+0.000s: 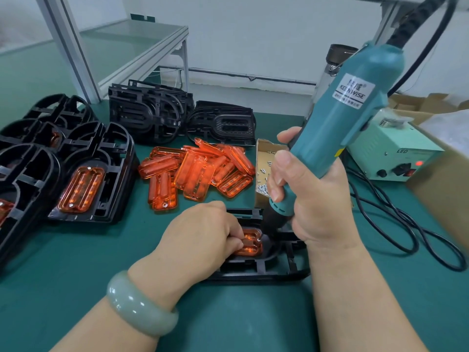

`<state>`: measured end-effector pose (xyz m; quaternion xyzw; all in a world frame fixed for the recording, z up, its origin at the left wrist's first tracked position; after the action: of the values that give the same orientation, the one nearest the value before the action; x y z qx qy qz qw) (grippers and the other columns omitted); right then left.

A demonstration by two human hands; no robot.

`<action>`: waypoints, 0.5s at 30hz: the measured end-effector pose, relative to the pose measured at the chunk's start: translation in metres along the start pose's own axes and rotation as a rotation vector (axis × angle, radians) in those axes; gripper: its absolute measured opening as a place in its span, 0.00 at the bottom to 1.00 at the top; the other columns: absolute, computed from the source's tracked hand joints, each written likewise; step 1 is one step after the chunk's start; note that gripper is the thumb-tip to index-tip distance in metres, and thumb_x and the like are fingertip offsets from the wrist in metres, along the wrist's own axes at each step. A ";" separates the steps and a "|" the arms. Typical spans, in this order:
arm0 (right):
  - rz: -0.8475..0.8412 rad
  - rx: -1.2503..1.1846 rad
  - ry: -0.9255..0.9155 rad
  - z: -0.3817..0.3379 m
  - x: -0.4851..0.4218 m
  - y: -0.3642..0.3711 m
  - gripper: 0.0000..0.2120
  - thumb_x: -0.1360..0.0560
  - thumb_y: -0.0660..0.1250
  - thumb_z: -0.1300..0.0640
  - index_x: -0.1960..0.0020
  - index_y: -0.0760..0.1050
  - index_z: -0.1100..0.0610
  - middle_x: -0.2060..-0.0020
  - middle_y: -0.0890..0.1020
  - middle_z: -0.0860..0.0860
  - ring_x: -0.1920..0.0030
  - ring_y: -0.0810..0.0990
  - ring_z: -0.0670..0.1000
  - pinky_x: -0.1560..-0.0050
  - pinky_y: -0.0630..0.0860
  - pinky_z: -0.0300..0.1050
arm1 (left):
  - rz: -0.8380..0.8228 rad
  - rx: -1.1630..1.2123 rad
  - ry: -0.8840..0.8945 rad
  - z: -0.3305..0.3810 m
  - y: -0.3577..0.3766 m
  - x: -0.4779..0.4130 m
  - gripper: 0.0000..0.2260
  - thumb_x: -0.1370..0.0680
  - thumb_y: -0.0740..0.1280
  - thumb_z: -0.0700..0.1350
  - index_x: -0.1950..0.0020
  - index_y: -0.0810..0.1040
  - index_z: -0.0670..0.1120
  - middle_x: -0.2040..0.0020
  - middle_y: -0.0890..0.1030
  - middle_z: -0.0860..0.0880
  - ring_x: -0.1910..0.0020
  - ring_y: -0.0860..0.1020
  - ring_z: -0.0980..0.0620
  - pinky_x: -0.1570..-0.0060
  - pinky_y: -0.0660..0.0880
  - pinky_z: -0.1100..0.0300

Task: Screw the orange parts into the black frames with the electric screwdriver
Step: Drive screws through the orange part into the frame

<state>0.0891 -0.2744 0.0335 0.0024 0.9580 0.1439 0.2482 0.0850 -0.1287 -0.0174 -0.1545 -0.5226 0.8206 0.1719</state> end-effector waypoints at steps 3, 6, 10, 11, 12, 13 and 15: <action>-0.016 -0.007 -0.005 0.000 0.001 0.002 0.08 0.28 0.69 0.60 0.50 0.73 0.56 0.74 0.72 0.47 0.78 0.70 0.48 0.71 0.70 0.38 | 0.006 0.000 -0.004 0.000 0.000 0.000 0.07 0.25 0.66 0.54 0.48 0.81 0.59 0.56 0.71 0.54 0.52 0.73 0.53 0.51 0.73 0.54; -0.010 -0.022 -0.004 0.000 0.000 0.001 0.09 0.30 0.68 0.57 0.50 0.74 0.55 0.74 0.72 0.47 0.78 0.70 0.48 0.71 0.69 0.38 | 0.011 -0.006 -0.003 -0.001 0.000 0.000 0.08 0.25 0.66 0.54 0.48 0.81 0.59 0.56 0.71 0.54 0.52 0.73 0.52 0.52 0.73 0.55; -0.015 -0.033 -0.006 0.001 0.000 -0.001 0.09 0.30 0.68 0.57 0.51 0.74 0.55 0.74 0.72 0.47 0.78 0.70 0.48 0.71 0.69 0.38 | 0.019 0.003 -0.009 -0.002 0.000 0.000 0.08 0.26 0.67 0.54 0.48 0.81 0.60 0.57 0.71 0.54 0.53 0.74 0.52 0.54 0.73 0.56; -0.012 -0.032 -0.006 0.002 -0.001 -0.001 0.09 0.30 0.68 0.57 0.51 0.74 0.55 0.74 0.72 0.47 0.78 0.70 0.48 0.71 0.69 0.38 | 0.019 0.001 -0.008 -0.002 0.000 -0.001 0.08 0.26 0.67 0.55 0.48 0.81 0.60 0.57 0.71 0.55 0.53 0.74 0.53 0.54 0.73 0.57; -0.008 -0.029 -0.005 0.002 -0.001 -0.001 0.09 0.30 0.68 0.57 0.51 0.74 0.55 0.74 0.72 0.47 0.78 0.70 0.49 0.71 0.69 0.38 | 0.018 -0.001 -0.008 -0.002 0.000 -0.001 0.08 0.26 0.67 0.55 0.48 0.81 0.60 0.57 0.70 0.55 0.53 0.74 0.53 0.54 0.72 0.57; -0.004 -0.028 -0.005 0.002 -0.001 -0.001 0.10 0.31 0.68 0.57 0.51 0.74 0.56 0.74 0.72 0.47 0.78 0.70 0.49 0.71 0.69 0.38 | 0.018 -0.004 -0.009 -0.002 0.001 -0.001 0.08 0.26 0.67 0.55 0.48 0.81 0.60 0.57 0.70 0.55 0.53 0.74 0.53 0.54 0.72 0.58; -0.002 -0.031 -0.009 0.001 -0.001 -0.001 0.10 0.30 0.68 0.57 0.50 0.74 0.56 0.74 0.72 0.47 0.78 0.70 0.49 0.71 0.69 0.37 | 0.020 -0.017 -0.016 -0.001 0.000 -0.001 0.08 0.26 0.67 0.55 0.48 0.81 0.60 0.57 0.71 0.55 0.53 0.74 0.53 0.56 0.70 0.59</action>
<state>0.0903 -0.2750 0.0323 -0.0017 0.9545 0.1586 0.2526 0.0869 -0.1284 -0.0182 -0.1547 -0.5292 0.8191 0.1583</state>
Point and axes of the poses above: each hand's wrist, its own x-axis away from the middle knuckle, its own y-axis out of the palm, z = x × y, the point moved 3 cm from there along -x, towards the middle knuckle
